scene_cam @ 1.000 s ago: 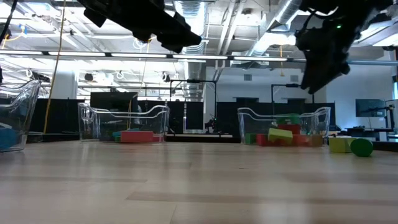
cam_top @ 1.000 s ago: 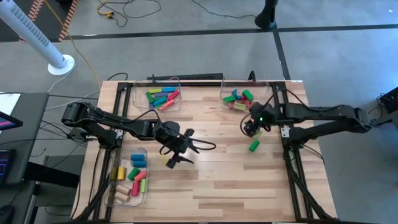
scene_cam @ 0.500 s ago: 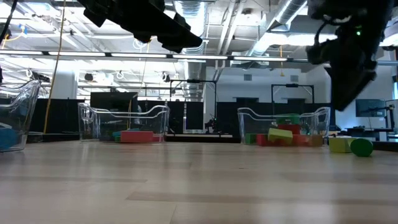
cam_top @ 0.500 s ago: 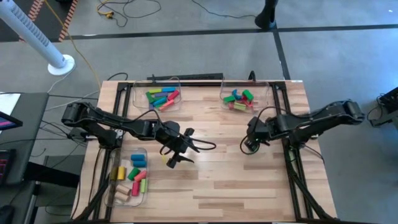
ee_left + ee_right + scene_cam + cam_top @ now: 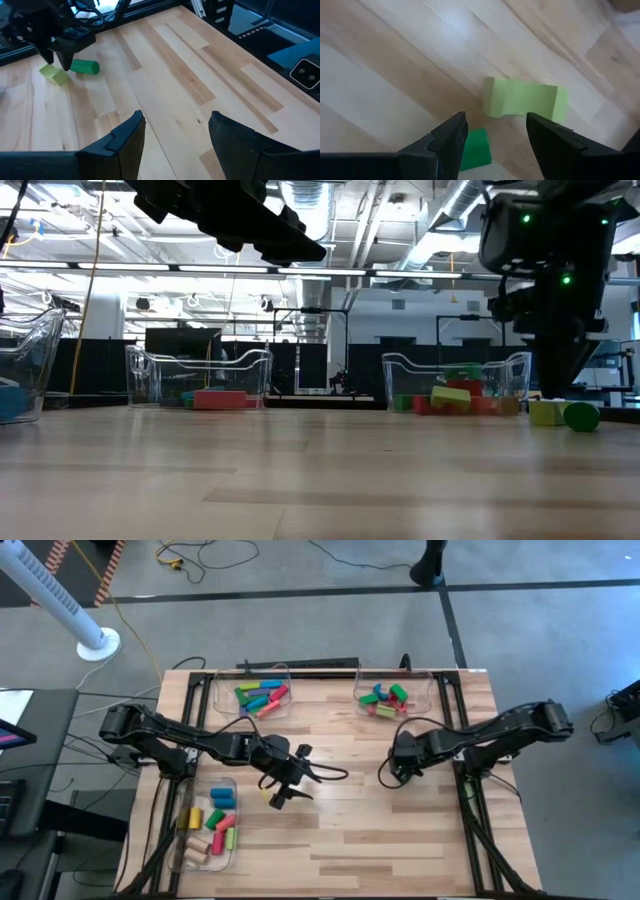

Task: Sort blocks by size
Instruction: Put the light green arch block into the top right transparent bin

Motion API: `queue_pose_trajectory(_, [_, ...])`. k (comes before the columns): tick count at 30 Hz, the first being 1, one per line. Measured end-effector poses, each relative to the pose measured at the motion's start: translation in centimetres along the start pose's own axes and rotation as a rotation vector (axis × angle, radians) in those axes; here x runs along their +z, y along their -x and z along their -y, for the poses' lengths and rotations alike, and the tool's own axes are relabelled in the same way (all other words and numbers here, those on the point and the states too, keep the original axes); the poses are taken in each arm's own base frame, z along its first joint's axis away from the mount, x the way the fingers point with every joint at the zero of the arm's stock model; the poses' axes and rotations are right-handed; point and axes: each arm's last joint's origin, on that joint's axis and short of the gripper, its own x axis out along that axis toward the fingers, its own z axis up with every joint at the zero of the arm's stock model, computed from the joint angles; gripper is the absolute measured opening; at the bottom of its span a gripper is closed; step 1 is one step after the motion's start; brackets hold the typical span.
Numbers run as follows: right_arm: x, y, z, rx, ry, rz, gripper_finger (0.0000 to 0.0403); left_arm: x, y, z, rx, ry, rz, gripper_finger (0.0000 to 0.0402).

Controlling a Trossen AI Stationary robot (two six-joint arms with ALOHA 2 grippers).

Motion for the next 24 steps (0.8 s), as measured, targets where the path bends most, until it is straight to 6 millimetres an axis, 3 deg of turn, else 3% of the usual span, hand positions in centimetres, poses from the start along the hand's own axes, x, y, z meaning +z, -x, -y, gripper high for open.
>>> queue_pose_trajectory(16, [1.2, -1.4, -0.1, -0.022, 0.015, -0.010, 0.0237, -0.2, 0.0, 0.0, 0.004, 0.007, -0.018, 0.0210])
queue_pose_trajectory(24, [1.8, -2.5, -1.0, 0.002, 0.046, -0.003, 0.0182, -0.3, 0.0, 0.1, -0.002, 0.012, -0.036, 0.0210])
